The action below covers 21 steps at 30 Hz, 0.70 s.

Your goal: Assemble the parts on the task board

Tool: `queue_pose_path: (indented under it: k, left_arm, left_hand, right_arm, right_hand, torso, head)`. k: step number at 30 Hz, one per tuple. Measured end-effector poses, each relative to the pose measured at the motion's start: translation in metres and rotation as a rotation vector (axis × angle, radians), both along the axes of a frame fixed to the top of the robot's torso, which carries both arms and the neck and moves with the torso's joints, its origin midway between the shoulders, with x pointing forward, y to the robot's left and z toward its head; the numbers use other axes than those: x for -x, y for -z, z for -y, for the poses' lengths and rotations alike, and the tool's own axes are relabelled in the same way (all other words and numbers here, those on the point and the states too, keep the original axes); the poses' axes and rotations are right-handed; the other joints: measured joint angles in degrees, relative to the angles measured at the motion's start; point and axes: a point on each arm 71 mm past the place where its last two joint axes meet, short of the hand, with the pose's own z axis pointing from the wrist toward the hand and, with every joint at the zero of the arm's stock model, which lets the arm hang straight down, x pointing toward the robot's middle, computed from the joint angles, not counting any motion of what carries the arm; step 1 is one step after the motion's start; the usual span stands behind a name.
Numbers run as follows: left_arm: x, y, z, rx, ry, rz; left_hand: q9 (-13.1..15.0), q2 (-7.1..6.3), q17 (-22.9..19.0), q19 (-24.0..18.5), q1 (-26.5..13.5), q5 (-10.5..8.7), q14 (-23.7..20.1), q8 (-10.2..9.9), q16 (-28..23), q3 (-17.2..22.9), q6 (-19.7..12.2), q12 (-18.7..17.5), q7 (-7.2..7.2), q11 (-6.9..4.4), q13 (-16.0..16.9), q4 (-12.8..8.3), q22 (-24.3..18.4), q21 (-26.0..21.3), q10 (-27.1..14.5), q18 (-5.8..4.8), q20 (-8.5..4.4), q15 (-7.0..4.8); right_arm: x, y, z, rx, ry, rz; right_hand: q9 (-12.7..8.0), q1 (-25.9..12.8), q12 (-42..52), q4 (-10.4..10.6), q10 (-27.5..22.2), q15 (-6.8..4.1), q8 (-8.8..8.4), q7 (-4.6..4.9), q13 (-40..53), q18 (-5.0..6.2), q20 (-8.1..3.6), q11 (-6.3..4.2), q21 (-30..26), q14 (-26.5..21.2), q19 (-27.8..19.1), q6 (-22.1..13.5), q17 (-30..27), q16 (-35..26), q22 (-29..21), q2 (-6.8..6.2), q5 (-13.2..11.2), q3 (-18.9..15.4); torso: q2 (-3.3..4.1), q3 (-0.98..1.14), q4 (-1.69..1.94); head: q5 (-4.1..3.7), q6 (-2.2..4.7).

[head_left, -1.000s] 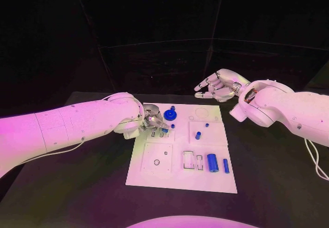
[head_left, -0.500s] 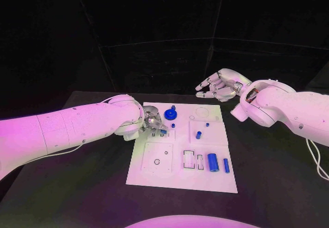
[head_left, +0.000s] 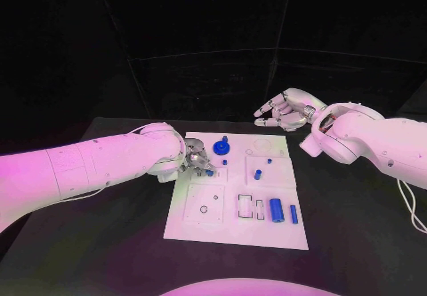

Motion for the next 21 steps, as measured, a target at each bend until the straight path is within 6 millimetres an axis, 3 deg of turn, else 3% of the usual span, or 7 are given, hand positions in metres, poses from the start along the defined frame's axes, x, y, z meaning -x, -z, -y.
queue_pose_path:
  k: [21]
  left_arm:
    - [-0.0014, 0.0009, -0.0017, -0.023, 0.013, -0.016]
  left_hand:
    - [0.01, -0.01, 0.00, 0.00, -0.01, 0.23, 0.00, -0.05, 0.00, 0.06, 0.02, 0.00, 0.02, 0.02, -0.01, -0.07, -0.02, 0.00, 0.00, 0.00, 0.00, 0.00]
  right_arm:
    - [0.0002, 0.0002, -0.0005, 0.001, -0.004, -0.002]
  right_hand:
    - [0.00, 0.00, 0.00, 0.00, 0.00, 0.00, 0.00, 0.00, 0.00, 0.00, 0.00, 0.00, 0.00, 0.00, 0.00, 0.00, 0.00, 0.00, 0.03, 0.00, 0.00, 0.00]
  torso:
    - [0.01, 0.04, -0.06]
  head:
    - [0.10, -0.27]
